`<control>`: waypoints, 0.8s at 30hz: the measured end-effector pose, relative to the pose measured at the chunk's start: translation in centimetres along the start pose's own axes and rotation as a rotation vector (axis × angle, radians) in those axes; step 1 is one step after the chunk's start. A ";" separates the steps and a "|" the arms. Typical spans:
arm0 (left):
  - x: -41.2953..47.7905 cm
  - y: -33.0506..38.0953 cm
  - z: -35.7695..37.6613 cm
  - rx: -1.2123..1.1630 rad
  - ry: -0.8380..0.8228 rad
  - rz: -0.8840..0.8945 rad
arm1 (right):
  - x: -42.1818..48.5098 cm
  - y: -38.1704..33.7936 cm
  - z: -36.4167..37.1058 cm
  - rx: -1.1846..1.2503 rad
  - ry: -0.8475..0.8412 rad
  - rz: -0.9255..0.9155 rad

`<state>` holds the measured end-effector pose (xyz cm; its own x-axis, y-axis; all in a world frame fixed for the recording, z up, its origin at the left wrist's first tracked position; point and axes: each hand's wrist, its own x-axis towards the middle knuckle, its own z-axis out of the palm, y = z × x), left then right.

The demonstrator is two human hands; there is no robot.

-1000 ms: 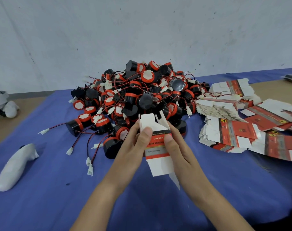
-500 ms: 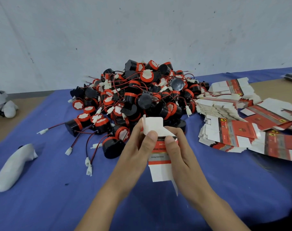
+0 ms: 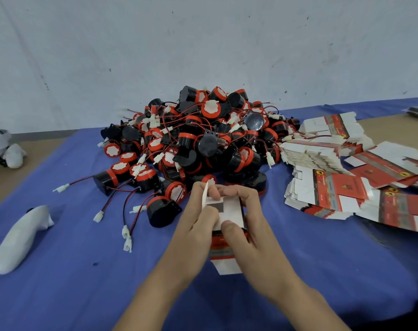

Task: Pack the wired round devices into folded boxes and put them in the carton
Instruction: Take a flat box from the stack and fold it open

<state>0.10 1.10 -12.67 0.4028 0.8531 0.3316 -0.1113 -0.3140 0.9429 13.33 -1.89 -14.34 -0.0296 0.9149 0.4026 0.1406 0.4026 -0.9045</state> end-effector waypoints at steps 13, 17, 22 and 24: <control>1.8 0.1 -0.3 -0.295 0.025 -0.214 | 1.3 0.2 -2.1 -0.425 0.232 -0.252; 1.7 0.0 -0.3 -0.294 -0.084 -0.300 | 1.0 0.8 -2.6 -0.502 0.180 -0.241; 1.5 -0.2 -0.6 -0.241 -0.068 -0.294 | 0.8 0.7 -3.0 -0.556 0.077 -0.251; 1.4 -0.6 -0.8 -0.169 -0.053 -0.281 | 0.8 0.7 -2.9 -0.607 0.048 -0.274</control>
<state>-0.04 2.84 -12.77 0.4852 0.8723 0.0599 -0.1368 0.0081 0.9906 16.32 -0.97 -14.26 -0.1017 0.7739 0.6251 0.6669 0.5193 -0.5344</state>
